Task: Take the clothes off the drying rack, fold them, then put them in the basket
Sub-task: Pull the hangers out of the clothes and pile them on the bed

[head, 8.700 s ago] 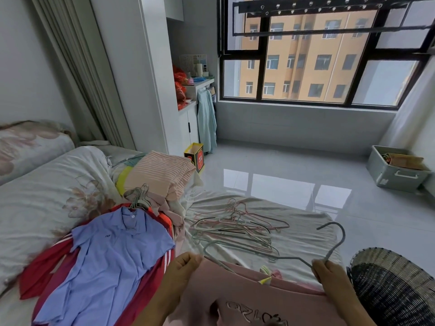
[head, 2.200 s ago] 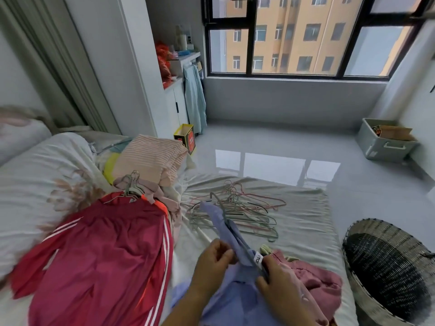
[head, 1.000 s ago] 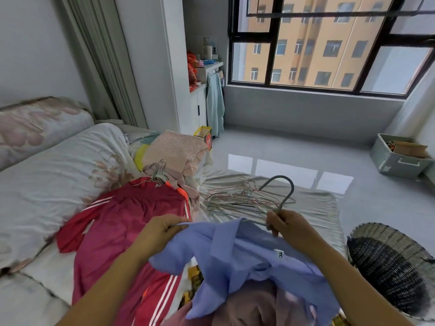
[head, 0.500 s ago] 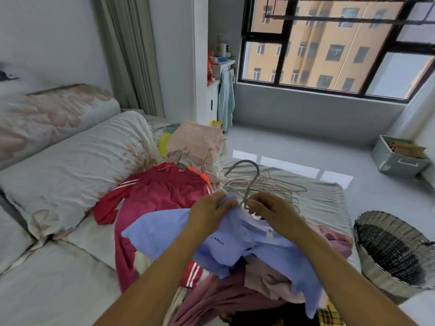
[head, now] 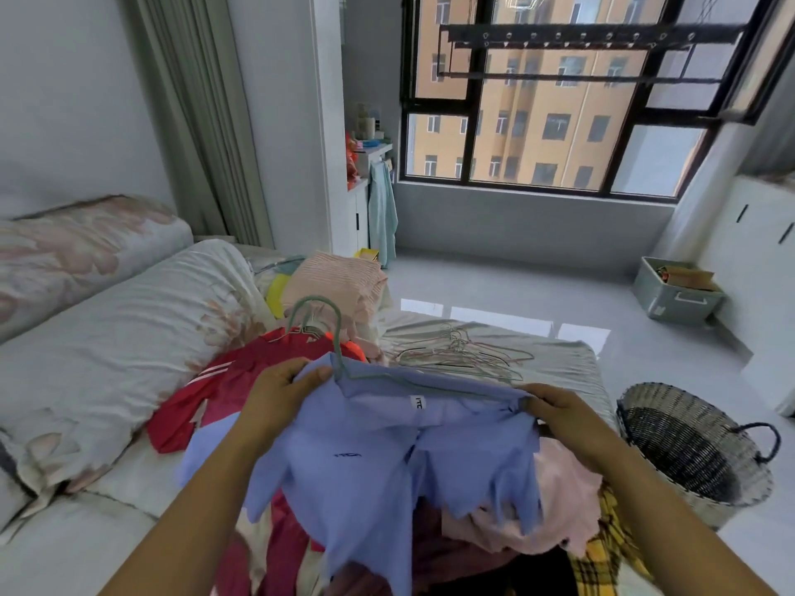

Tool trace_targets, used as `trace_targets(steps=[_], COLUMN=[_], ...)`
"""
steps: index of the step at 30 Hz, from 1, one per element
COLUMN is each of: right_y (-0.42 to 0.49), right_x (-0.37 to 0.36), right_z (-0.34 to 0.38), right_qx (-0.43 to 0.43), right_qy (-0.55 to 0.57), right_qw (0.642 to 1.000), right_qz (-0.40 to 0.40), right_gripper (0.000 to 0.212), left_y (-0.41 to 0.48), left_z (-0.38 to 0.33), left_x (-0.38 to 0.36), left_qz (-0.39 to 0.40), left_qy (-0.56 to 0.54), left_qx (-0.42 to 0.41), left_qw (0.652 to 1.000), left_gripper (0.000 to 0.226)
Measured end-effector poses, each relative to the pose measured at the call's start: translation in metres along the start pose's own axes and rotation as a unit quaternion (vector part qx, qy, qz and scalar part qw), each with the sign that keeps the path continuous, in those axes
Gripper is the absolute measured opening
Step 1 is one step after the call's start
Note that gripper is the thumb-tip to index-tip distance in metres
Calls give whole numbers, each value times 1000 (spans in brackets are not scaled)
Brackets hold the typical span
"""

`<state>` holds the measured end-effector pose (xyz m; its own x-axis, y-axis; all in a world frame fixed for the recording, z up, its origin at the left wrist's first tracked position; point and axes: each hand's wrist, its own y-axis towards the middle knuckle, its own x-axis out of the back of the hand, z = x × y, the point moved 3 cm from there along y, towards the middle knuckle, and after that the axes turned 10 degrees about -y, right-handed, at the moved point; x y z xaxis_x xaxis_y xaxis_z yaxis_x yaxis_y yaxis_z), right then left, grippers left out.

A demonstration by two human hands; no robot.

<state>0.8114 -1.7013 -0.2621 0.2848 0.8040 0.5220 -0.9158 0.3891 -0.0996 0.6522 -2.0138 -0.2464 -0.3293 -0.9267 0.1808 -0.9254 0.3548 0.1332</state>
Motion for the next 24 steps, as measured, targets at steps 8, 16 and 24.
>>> trace_targets(steps=[8, 16, 24], right_y=[28, 19, 21], right_x=[0, 20, 44], right_z=[11, -7, -18], right_qx=[-41, -90, -58], right_qy=[-213, 33, -228], right_qw=[971, 986, 965], right_qz=[-101, -135, -116], right_gripper=[13, 18, 21], left_y=[-2, -3, 2], left_z=[6, -2, -15], left_x=[-6, -33, -39], left_qz=[-4, 58, 78], left_qy=[-61, 3, -4], left_qx=[28, -6, -32], left_qw=[998, 998, 996], left_gripper=[37, 16, 34])
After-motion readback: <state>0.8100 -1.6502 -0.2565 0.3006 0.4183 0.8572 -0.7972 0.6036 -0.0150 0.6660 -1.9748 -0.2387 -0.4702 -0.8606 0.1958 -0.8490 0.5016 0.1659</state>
